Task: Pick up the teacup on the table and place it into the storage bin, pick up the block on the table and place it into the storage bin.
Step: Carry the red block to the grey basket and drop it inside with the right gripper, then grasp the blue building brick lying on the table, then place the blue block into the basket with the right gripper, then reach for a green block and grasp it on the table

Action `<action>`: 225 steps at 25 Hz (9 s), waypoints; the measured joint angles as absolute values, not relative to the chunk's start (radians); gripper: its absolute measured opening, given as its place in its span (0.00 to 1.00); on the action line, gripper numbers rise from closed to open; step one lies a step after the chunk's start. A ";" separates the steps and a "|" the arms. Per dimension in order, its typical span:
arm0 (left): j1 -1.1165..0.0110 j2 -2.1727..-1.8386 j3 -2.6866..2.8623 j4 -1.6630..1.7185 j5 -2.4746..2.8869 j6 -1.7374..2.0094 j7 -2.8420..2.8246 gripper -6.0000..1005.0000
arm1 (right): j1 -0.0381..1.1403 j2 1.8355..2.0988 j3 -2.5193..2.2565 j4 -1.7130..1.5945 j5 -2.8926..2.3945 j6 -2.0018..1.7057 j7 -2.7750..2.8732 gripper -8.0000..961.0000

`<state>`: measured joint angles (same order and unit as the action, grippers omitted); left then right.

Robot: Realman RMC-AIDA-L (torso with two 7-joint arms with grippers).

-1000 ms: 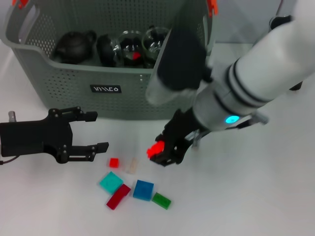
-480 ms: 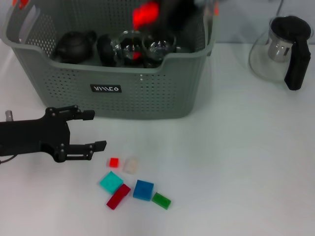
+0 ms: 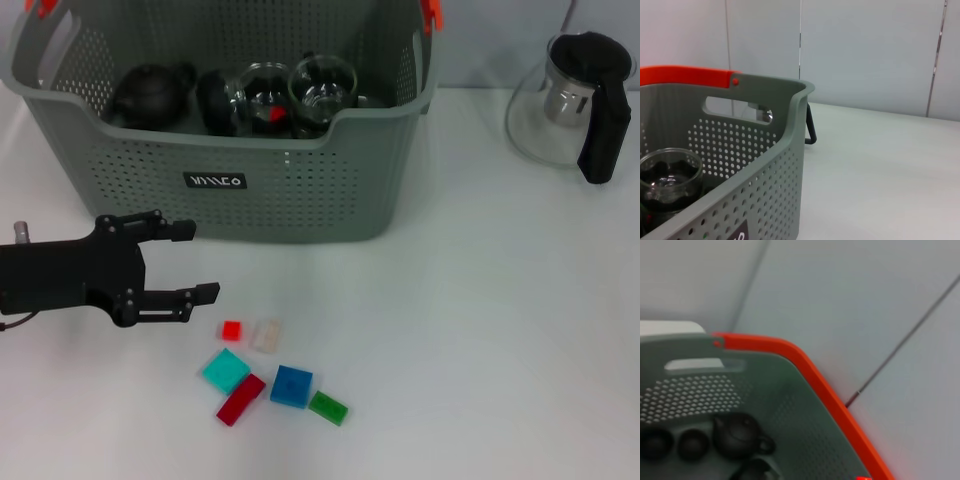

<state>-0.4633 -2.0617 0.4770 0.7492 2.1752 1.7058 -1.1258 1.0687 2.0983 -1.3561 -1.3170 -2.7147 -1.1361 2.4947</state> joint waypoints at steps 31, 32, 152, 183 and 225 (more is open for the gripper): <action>-0.458 -2.059 0.479 0.755 2.196 1.711 -1.126 0.83 | 0.969 2.100 -1.356 -1.500 -2.584 -1.234 2.471 0.92; -0.458 -2.059 0.478 0.756 2.198 1.712 -1.125 0.83 | 0.950 2.099 -1.353 -1.545 -2.561 -1.263 2.476 0.92; -0.430 -2.051 0.435 0.770 2.226 1.690 -1.098 0.83 | 0.816 2.100 -1.705 -1.352 -2.299 -1.446 2.521 0.47; -0.447 -2.059 0.438 0.761 2.216 1.696 -1.097 0.83 | 1.019 2.099 -1.450 -1.114 -2.587 -0.895 2.383 0.53; -0.450 -2.053 0.439 0.762 2.219 1.707 -1.089 0.83 | 0.819 2.106 -1.690 -1.448 -2.339 -1.633 2.690 0.96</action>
